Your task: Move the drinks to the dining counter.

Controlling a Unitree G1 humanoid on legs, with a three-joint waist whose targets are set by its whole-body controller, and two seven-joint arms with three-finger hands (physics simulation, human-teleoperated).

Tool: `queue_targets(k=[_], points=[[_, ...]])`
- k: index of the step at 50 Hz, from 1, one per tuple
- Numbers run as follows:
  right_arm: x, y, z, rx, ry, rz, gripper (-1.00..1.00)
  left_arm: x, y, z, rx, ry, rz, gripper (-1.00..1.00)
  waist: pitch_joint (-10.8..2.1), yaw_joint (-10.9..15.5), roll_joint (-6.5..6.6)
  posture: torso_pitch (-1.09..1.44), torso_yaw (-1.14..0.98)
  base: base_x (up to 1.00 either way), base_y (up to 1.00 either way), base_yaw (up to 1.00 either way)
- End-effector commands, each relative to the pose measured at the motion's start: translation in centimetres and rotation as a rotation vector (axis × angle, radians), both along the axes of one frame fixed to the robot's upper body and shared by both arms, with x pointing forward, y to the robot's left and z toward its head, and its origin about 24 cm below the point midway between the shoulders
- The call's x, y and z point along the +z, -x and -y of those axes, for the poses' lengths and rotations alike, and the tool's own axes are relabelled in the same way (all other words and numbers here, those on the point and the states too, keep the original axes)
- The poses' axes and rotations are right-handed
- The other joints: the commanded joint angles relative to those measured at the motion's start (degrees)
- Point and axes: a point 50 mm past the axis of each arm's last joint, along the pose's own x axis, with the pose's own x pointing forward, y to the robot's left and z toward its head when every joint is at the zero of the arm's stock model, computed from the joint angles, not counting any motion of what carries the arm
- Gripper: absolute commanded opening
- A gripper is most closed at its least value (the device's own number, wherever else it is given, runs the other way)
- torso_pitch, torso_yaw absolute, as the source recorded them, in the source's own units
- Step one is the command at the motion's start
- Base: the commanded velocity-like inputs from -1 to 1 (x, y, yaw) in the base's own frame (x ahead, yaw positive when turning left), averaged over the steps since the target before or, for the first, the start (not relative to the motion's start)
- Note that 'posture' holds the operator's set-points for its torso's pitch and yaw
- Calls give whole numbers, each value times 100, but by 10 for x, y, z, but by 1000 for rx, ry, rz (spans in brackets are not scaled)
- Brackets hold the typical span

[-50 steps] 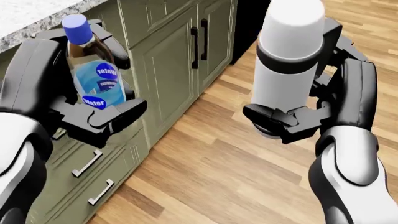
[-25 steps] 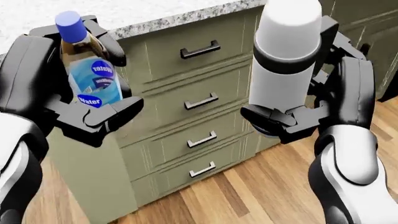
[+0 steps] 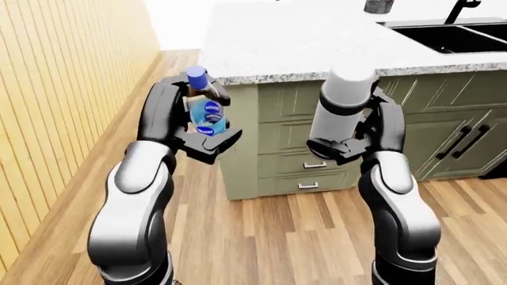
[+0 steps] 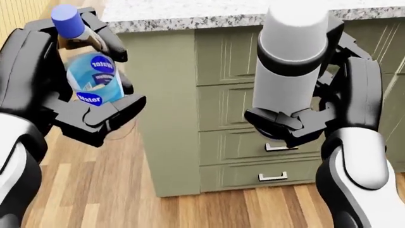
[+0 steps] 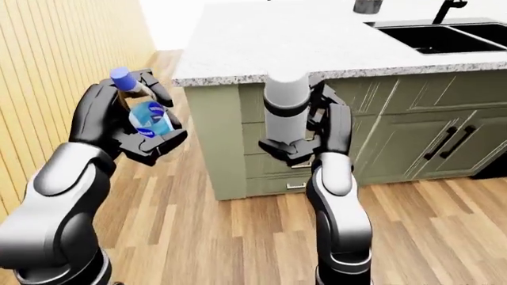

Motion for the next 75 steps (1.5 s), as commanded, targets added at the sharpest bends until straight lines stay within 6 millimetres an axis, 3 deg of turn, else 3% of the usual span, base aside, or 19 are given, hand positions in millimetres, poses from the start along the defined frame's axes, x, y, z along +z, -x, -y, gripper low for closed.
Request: queue_targets(k=[1, 3, 6, 7, 9, 10, 11, 13, 16, 36, 41, 42, 44, 45, 48, 49, 52, 54, 75], points=[[14, 3, 0, -9, 13, 85, -100, 12, 4, 0, -5, -2, 77, -100, -194, 35, 120, 0, 0, 0, 80, 0], [14, 5, -2, 2, 20, 83, -100, 12, 4, 0, -5, -2, 76, -100, -135, 270, -274, 0, 0, 0, 50, 50], [14, 5, -2, 3, 19, 83, -100, 11, 3, 0, -5, -2, 76, -100, -241, 194, 498, 0, 0, 0, 0, 100], [14, 5, -2, 5, 19, 84, -100, 12, 3, 0, -5, -2, 76, -100, -213, 237, 492, 0, 0, 0, 0, 100], [14, 5, -2, 8, 21, 85, -100, 13, 4, 0, -4, -3, 77, -100, -278, 313, 242, 0, 0, 0, 0, 100], [15, 5, -2, 9, 25, 86, -100, 13, 4, 1, -5, -3, 78, -100, -273, 154, 216, 0, 0, 0, 100, 0], [15, 5, -2, 14, 21, 82, -100, 14, 4, 1, -6, -4, 79, -100, -161, 237, -131, 0, 0, 0, 0, 0], [15, 4, -2, 18, 21, 77, -100, 15, 4, 1, -7, -5, 80, -100, -182, 202, -48, 0, 0, 0, -19, 0], [15, 4, -1, 18, 19, 76, -100, 15, 4, 2, -8, -5, 81, -100, -148, 174, 244, 0, 0, 2, -89, 0], [12, 3, -1, 17, 20, 82, -100, 14, 4, 1, -8, -5, 81, -100, -185, 213, 113, 0, 0, 3, -100, 0], [14, 4, -1, 21, 24, 87, -100, 15, 5, 0, -6, -7, 83, -100, -175, 239, -92, 0, 0, 3, -92, 0], [15, 5, -1, 24, 26, 89, -100, 16, 5, 0, -5, -8, 84, -100, -198, 259, -303, 0, 0, 3, -41, 0], [17, 5, -1, 25, 39, 94, -100, 18, 6, 1, -7, -10, 87, -100, -205, 108, -1165, 0, 0, 2, -4, 0], [20, 5, -1, 26, 41, 96, -100, 18, 6, 0, -8, -10, 88, -100, 46, 148, -703, 0, 0, 0, 0, 0], [24, 4, -1, 28, 46, 97, -100, 24, 6, 0, -13, -12, 95, -100, -87, 89, -689, 0, 0, 0, 0, 0], [27, 4, -1, 25, 49, 98, -100, 26, 8, 2, -31, 3, 99, -100, -228, 81, -643, 0, 0, 16, 0, 0], [31, 5, -1, 28, 54, 101, -100, 30, 7, 2, -29, -1, 105, -100, 26, 108, -477, 0, 0, 38, 0, 0], [34, 4, 0, 30, 56, 106, -100, 33, 7, 3, -31, -4, 110, -100, 38, 153, -417, 0, 0, 43, 0, 0], [51, 5, -4, 42, 79, 136, -100, 46, 10, -1, -19, -11, 129, -100, -7, 230, -457, 0, 0, 42, 0, 0]])
